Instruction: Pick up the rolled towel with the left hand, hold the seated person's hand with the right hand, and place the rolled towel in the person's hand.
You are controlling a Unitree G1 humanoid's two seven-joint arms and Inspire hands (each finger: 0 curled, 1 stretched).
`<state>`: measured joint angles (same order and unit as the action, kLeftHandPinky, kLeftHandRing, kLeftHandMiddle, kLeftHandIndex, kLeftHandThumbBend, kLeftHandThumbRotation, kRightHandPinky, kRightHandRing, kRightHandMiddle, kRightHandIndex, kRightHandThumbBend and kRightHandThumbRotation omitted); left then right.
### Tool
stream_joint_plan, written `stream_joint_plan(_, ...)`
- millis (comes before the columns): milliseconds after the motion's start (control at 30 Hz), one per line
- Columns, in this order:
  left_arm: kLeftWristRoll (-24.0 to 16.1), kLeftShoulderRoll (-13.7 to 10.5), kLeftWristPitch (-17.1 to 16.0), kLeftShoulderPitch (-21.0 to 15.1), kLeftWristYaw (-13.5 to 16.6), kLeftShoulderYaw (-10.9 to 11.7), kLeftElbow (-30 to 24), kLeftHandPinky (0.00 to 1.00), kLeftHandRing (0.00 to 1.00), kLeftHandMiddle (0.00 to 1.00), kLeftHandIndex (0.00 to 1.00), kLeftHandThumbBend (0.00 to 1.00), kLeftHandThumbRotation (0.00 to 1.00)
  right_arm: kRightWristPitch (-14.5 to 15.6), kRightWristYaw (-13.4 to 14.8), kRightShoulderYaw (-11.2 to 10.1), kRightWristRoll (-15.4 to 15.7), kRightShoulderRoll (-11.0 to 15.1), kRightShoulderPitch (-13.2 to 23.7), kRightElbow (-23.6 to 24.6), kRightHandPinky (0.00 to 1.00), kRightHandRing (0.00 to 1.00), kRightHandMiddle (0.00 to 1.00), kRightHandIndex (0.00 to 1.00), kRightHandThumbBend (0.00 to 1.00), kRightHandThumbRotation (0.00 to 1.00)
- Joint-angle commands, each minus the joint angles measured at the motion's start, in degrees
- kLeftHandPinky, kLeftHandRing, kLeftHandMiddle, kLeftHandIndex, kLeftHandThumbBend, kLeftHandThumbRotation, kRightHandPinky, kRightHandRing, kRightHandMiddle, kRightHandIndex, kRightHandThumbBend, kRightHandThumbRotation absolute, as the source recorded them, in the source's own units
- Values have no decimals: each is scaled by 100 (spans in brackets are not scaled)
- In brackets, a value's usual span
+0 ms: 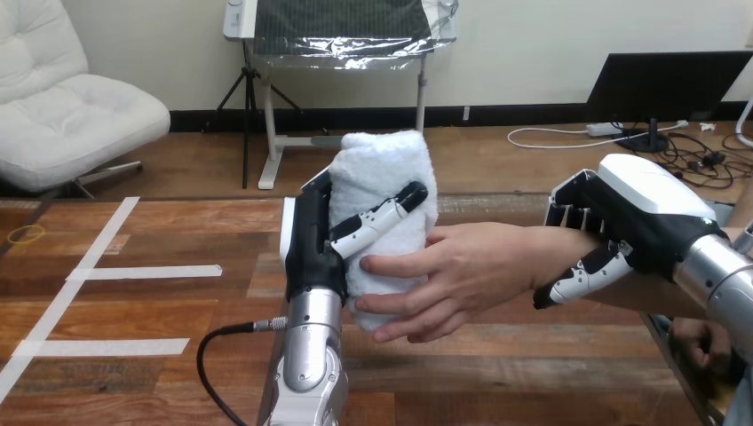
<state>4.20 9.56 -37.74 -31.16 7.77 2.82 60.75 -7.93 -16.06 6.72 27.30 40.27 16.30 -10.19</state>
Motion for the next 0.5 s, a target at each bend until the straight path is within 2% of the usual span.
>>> stream_joint_plan(0,118,927,-315,-1100,-22,-29,-180,24,30,37,41,56,1,117,140,-94,-91,-212,545,-143,22,26,32,33,89,18)
stream_joint_plan(300,285,1113,-250,-1080,-136,-82,-302,24,29,36,39,58,2,262,99,-80,-53,-231,542,-55,22,27,33,33,87,18)
stream_joint_plan(467,367,1201,-183,-1055,-163,-125,-377,24,29,36,39,58,3,225,130,-90,-64,-243,535,-80,22,27,33,34,87,18)
